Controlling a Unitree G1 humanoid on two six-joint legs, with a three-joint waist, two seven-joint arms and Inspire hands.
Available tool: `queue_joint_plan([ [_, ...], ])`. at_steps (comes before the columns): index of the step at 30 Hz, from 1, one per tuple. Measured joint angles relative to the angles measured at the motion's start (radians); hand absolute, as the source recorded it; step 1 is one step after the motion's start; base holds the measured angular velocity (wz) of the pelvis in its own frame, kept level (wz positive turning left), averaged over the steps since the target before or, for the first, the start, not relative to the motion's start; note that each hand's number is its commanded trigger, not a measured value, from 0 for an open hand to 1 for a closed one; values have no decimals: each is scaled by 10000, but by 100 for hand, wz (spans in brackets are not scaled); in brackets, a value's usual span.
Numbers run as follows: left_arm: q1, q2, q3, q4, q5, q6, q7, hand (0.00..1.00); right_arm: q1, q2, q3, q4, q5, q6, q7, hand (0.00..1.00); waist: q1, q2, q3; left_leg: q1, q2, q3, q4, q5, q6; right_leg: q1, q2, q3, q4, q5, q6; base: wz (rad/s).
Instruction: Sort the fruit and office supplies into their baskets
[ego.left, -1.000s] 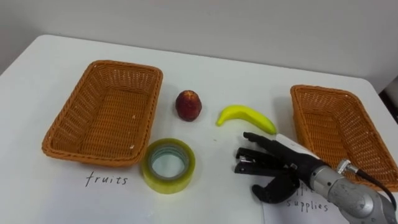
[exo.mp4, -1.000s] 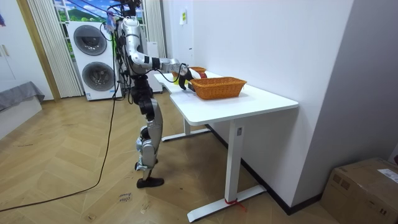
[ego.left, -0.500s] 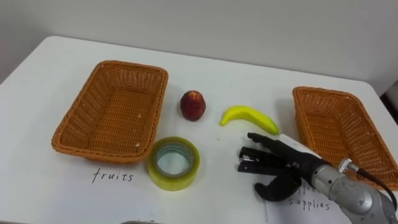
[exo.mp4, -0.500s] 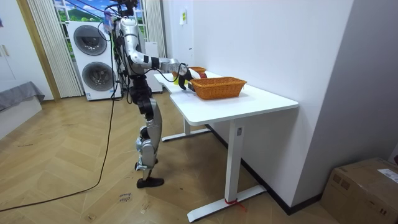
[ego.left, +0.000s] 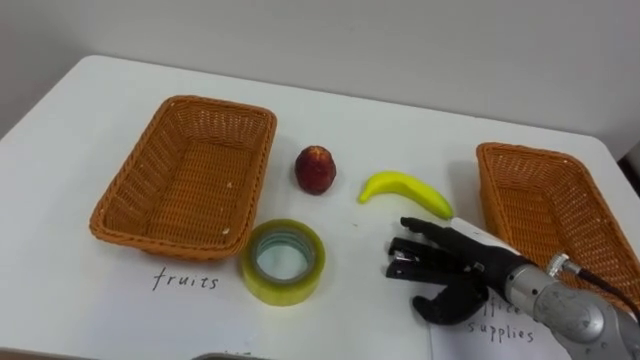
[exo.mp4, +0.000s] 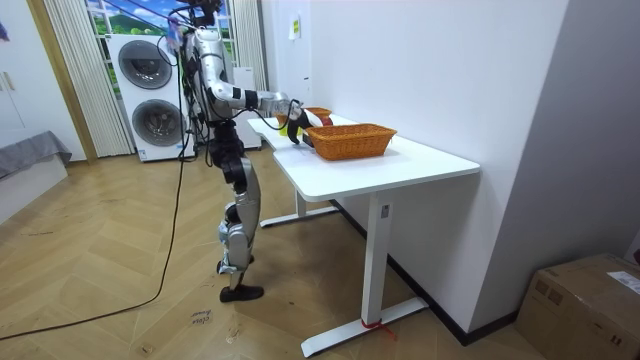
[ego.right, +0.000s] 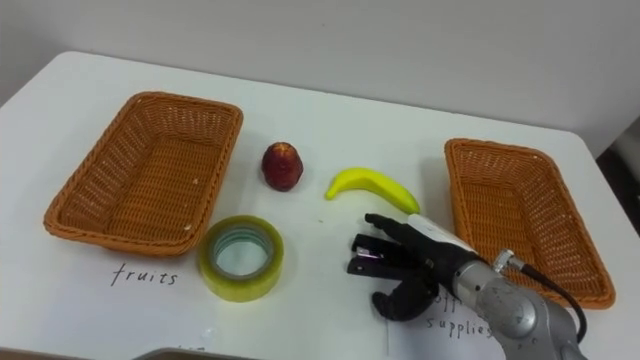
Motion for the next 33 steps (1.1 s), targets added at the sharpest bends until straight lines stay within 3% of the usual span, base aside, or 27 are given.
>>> queue_joint_plan([
  [10, -25, 167, 2, -101, 35, 0, 0, 0, -6, 0, 94, -136, -351, 91, 151, 0, 43, -148, 6, -43, 0, -7, 1, 0, 0, -7, -2, -10, -7, 0, 0, 0],
  [16, -34, 225, 4, -367, 84, 6, 169, 0, -9, -25, 110, -508, -795, 495, 463, 0, 229, -169, 10, -89, -1, -10, -14, -1, 1, -42, -5, -29, -6, 0, 1, 0],
  [28, -59, 226, 9, -373, 80, 18, 130, 0, -36, -29, 196, -837, -1305, 722, 873, 0, 251, -247, 15, -75, -8, -14, -14, -1, 2, -38, -14, -24, 8, 2, 3, 0],
  [29, -60, 226, 10, -374, 80, 18, 123, 0, -52, -29, 205, -844, -1391, 719, 917, 18, 252, -251, 17, -57, -9, -14, -14, 0, 2, -39, -15, -23, 8, 2, 3, 0],
  [30, -60, 226, 10, -374, 80, 18, 115, 0, -82, -29, 217, -852, -1469, 721, 969, 50, 253, -254, 19, -53, -9, -14, -14, 0, 2, -39, -17, -23, 7, 2, 3, 0],
  [32, -58, 226, 6, -373, 79, 18, 109, 0, -113, -29, 266, -855, -1519, 725, 974, 69, 255, -260, 22, -52, -9, -14, -13, 0, 2, -39, -25, -25, 7, 2, 3, 0],
  [33, -59, 227, -2, -372, 78, 19, 105, 0, -143, -29, 300, -859, -1538, 733, 966, 96, 255, -263, 24, -54, -9, -14, -12, 0, 2, -39, -29, -23, 1, 1, 4, 0],
])
